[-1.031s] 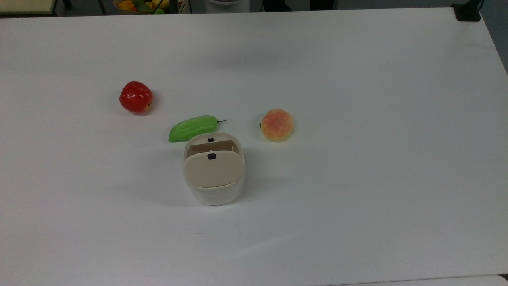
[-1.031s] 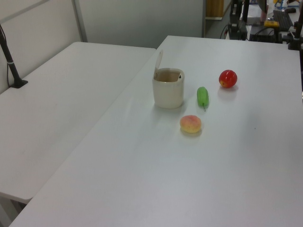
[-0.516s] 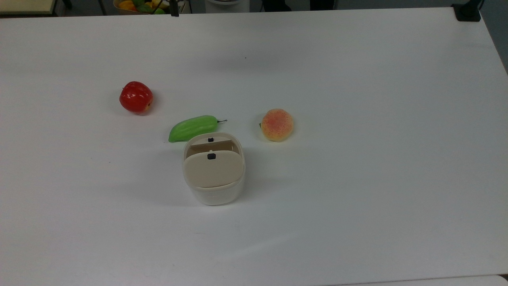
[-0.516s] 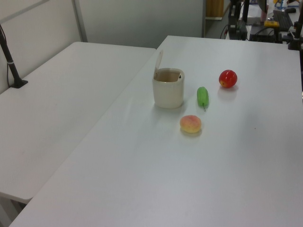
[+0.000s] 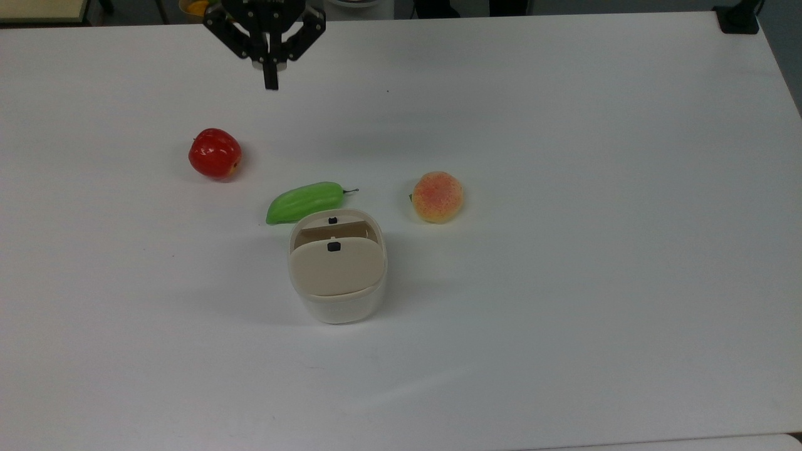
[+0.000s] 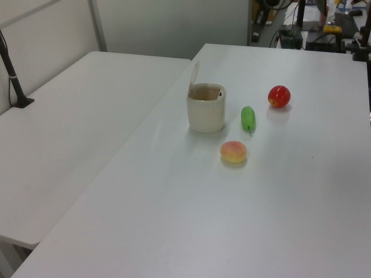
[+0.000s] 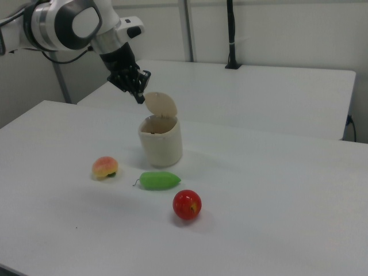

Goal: Close garbage bin
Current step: 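Move the gripper down to the raised lid of the cream bin, then push the raised lid down onto the bin rim with the gripper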

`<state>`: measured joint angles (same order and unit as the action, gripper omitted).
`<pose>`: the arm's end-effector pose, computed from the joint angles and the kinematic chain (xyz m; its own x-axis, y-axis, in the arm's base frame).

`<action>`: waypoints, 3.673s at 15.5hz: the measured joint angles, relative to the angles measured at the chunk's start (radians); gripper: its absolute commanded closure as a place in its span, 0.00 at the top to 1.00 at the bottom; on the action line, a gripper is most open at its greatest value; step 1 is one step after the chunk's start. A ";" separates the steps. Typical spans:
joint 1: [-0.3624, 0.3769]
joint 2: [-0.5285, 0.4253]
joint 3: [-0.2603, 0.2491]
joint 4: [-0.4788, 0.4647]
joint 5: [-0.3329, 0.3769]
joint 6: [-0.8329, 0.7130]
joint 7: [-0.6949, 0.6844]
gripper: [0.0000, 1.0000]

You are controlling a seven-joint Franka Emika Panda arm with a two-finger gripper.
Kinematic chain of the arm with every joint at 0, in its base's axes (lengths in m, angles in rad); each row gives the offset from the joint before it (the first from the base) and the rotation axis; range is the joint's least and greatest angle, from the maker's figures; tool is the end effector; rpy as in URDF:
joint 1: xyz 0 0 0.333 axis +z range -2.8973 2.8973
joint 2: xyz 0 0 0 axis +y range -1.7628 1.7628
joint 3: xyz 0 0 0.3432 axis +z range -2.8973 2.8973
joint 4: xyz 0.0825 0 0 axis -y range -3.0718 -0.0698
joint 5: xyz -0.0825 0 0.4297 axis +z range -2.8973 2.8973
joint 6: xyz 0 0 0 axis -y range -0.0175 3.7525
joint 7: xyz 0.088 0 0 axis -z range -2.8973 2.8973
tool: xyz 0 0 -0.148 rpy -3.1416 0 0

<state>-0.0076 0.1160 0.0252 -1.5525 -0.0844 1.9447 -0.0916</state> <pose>0.6825 0.0023 0.5865 0.9549 0.1377 0.2630 0.1134 -0.9879 0.1055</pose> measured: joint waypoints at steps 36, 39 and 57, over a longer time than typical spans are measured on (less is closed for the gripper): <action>0.055 0.300 0.020 0.048 0.101 0.609 0.001 0.00; 0.055 0.292 0.019 0.048 0.101 0.514 0.001 0.00; 0.049 0.318 0.014 0.016 0.080 0.372 0.001 0.00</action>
<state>0.0416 0.4338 0.0393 -1.5366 -0.0043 2.3172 -0.0909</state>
